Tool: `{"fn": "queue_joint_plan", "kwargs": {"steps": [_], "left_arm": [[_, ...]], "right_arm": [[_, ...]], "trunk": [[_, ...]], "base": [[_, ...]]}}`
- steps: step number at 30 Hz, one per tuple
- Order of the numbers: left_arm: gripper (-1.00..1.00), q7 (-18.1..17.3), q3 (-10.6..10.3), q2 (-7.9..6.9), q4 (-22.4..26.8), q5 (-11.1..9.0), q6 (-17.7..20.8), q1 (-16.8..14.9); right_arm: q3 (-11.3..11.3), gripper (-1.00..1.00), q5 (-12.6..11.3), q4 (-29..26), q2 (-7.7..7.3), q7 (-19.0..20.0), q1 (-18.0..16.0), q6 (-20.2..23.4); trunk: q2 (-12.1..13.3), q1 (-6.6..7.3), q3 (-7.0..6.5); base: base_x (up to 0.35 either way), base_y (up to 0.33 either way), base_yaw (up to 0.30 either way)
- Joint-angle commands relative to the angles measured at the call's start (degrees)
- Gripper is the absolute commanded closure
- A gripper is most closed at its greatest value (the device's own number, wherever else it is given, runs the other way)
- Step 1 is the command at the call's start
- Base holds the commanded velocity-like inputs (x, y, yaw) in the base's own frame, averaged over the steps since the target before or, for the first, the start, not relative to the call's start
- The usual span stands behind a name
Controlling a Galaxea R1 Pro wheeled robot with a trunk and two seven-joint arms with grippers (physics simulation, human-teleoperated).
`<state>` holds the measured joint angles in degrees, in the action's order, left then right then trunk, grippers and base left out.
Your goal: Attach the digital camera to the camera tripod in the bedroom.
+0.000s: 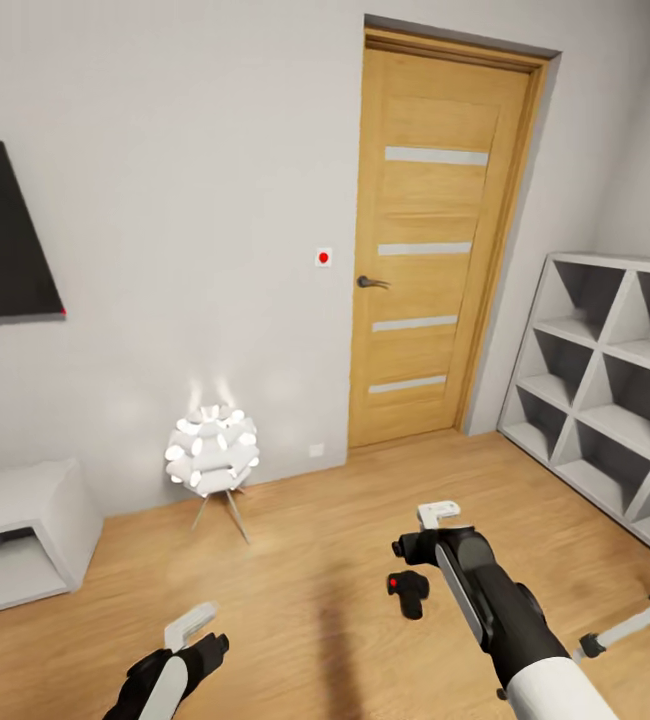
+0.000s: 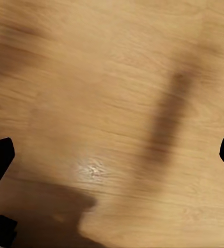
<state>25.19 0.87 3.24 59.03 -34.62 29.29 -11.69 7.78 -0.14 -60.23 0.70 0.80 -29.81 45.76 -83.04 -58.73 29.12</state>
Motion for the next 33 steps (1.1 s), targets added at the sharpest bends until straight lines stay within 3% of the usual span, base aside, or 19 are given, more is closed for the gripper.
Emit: {"fn": "queue_joint_plan", "kwargs": {"steps": [1, 10, 15, 28, 33], "left_arm": [[-1.00, 0.4, 0.1, 0.03, 0.1, -0.6, 0.2, 0.0], [-1.00, 0.5, 0.2, -0.13, 0.0, -0.2, -0.1, 0.3], [-1.00, 0.8, 0.2, -0.16, -0.1, 0.0, -0.1, 0.3], [-1.00, 1.1, 0.4, -0.27, -0.1, 0.0, -0.1, 0.4], [-1.00, 1.2, 0.7, -0.54, -0.1, -0.1, -0.1, 0.6]], "right_arm": [[0.0, -1.00, 0.1, -0.1, 0.00, 0.1, 0.0, 0.3], [0.8, -1.00, 0.1, -1.5, 0.03, 0.1, 0.2, 0.5], [5.1, -1.00, 0.1, -3.4, -0.13, 0.1, 2.0, 0.5], [6.3, -1.00, 0.1, -3.9, -0.17, 0.2, 2.5, 0.5], [6.4, -1.00, 0.2, -4.0, -0.22, 2.6, 2.7, 0.4]], "trunk": [[0.0, 0.00, 0.10], [0.0, 0.00, 0.41], [0.0, 0.00, 0.61], [0.0, 0.00, 1.20], [0.0, 0.00, 1.44]], "base": [[0.000, 0.000, -0.249], [0.097, -0.065, -0.216], [0.222, -0.218, -0.188], [0.182, -0.264, -0.171], [0.058, -0.119, -0.122]]}}
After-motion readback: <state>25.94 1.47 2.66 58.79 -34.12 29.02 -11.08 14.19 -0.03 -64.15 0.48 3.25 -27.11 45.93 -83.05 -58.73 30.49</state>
